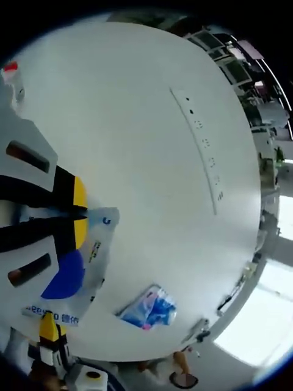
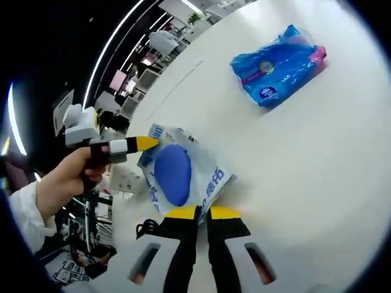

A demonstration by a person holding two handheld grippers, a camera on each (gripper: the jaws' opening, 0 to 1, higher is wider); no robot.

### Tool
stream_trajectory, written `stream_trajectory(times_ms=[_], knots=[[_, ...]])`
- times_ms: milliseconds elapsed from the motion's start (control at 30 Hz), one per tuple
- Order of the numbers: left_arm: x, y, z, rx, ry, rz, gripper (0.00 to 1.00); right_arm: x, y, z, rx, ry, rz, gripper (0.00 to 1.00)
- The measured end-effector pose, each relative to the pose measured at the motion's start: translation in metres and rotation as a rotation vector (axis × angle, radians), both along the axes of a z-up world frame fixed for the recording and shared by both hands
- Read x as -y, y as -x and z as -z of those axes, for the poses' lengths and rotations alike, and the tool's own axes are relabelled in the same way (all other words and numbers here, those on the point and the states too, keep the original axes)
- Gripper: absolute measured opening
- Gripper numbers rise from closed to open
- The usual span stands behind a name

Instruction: Arrange the tabletop items into an orderly group along one side of the table until the central work area is clear of visible clutter.

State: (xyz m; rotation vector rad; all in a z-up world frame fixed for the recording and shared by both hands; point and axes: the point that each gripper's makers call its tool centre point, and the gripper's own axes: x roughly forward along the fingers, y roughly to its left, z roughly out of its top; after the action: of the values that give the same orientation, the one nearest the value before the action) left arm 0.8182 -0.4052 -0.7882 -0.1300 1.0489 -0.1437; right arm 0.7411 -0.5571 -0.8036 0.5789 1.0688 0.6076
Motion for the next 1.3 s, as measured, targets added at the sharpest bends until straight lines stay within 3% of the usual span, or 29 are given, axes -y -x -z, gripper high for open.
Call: stream_trajectory(times_ms=[433, 633, 967, 1300], knots=[[0.018, 0.030, -0.031, 0.035, 0.089, -0.053, 0.00, 0.039, -0.030, -0.027, 0.044, -0.002, 0.054, 0.00], [0.019, 0.046, -0.049, 0.064, 0.127, -0.106, 0.00, 0.043, -0.044, -0.055, 0.131, 0.014, 0.010, 0.00], [0.018, 0.082, -0.079, 0.120, 0.191, -0.232, 0.00, 0.034, -0.062, -0.102, 0.231, 0.002, -0.090, 0.00], [0.019, 0.104, -0.101, 0.159, 0.166, -0.268, 0.00, 0.023, -0.059, -0.127, 0.287, 0.014, -0.175, 0.00]])
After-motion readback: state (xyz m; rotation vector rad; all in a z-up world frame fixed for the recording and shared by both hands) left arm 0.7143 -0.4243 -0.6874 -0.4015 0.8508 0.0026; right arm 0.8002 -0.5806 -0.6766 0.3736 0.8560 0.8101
